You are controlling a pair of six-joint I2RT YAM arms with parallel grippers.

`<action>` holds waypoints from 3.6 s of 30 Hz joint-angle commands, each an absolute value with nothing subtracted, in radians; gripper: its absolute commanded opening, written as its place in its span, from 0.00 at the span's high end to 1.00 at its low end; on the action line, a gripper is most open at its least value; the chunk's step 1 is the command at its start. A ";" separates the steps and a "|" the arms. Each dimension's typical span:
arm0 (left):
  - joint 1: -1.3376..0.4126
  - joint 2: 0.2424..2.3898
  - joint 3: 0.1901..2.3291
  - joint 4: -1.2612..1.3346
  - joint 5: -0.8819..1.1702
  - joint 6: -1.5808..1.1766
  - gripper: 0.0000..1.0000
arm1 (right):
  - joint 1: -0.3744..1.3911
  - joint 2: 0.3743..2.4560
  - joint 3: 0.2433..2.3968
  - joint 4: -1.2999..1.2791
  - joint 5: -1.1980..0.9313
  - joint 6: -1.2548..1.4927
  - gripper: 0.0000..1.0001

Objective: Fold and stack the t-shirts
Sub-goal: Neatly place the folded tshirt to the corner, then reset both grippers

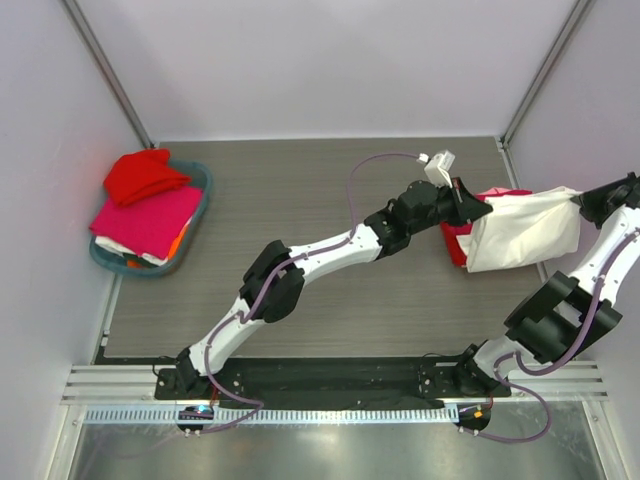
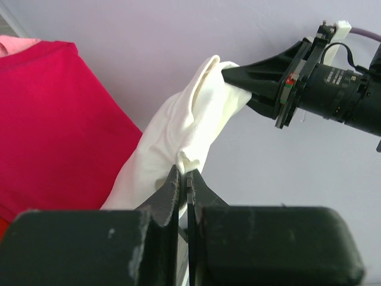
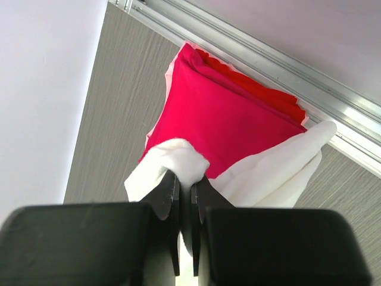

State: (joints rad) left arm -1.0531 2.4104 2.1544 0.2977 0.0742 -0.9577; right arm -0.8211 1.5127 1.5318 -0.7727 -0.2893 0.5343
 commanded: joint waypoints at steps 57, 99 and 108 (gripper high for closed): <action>-0.856 2.659 2.308 0.489 -0.075 -0.994 0.35 | -0.549 2.062 1.994 -0.595 0.198 0.419 0.19; -0.781 1.900 1.485 0.321 0.035 -0.867 0.48 | -0.339 1.876 1.753 -0.689 0.646 0.397 0.99; -0.722 1.574 1.241 0.083 -0.027 -0.779 0.48 | -0.143 1.613 1.531 -0.669 0.341 0.405 0.99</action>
